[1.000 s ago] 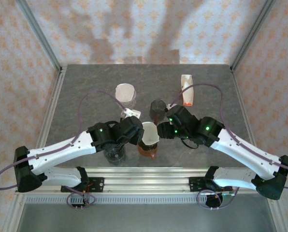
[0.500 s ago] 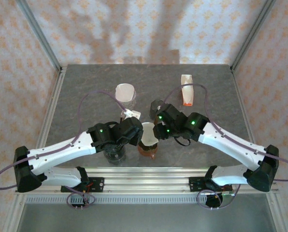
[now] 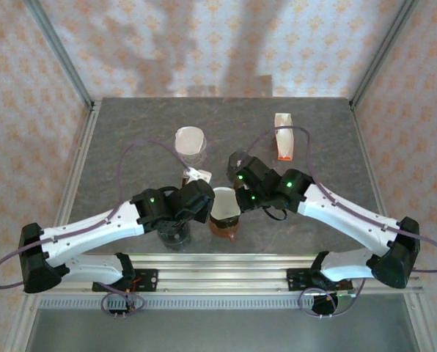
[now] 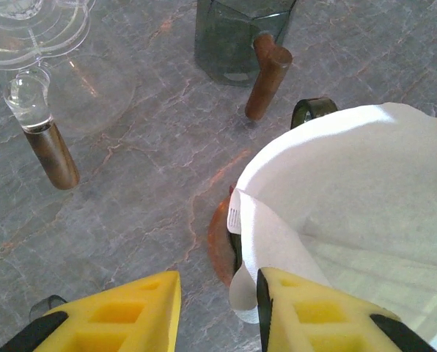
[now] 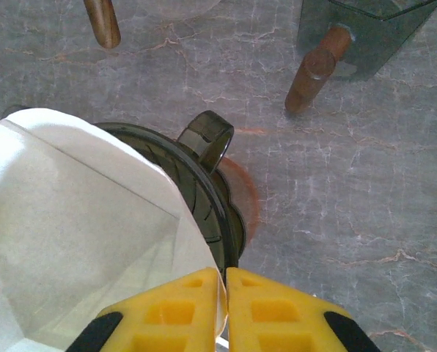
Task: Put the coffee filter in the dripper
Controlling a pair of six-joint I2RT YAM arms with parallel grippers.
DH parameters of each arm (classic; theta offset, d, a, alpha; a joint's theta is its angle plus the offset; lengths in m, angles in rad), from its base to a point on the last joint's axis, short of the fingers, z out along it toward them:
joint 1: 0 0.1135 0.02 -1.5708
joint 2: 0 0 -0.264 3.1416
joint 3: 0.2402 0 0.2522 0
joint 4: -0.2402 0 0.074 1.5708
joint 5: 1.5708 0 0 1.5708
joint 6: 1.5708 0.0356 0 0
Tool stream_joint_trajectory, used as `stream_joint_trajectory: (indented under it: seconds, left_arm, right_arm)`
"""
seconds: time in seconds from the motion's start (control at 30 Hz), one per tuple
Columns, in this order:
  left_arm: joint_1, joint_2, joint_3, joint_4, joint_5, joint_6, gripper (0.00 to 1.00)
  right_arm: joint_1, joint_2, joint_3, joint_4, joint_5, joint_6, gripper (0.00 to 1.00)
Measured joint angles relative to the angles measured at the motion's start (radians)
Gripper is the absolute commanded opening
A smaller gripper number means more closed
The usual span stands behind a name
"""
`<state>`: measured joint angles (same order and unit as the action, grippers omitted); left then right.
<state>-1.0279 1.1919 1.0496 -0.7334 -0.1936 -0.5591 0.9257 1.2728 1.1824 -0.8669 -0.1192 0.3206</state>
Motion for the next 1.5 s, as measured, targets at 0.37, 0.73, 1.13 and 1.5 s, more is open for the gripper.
stream_joint_trajectory:
  seconds: [0.37,0.73,1.13,1.5]
  left_arm:
    - [0.000,-0.036,0.006,0.003,0.039,-0.016,0.67]
    - [0.000,0.097,0.108,-0.021,0.052,0.041,0.62]
    - [0.000,0.127,0.127,-0.098,0.032,0.085,0.41]
    - [0.000,0.114,0.114,-0.106,0.031,0.078,0.51]
  right_arm:
    - [0.000,0.002,0.010,-0.003,0.000,0.000,0.12]
    - [0.001,0.015,0.011,-0.005,0.000,0.000,0.12]
    - [0.001,0.015,0.011,-0.005,0.000,0.000,0.12]
    - [0.001,0.015,0.011,-0.005,0.000,0.003,0.33]
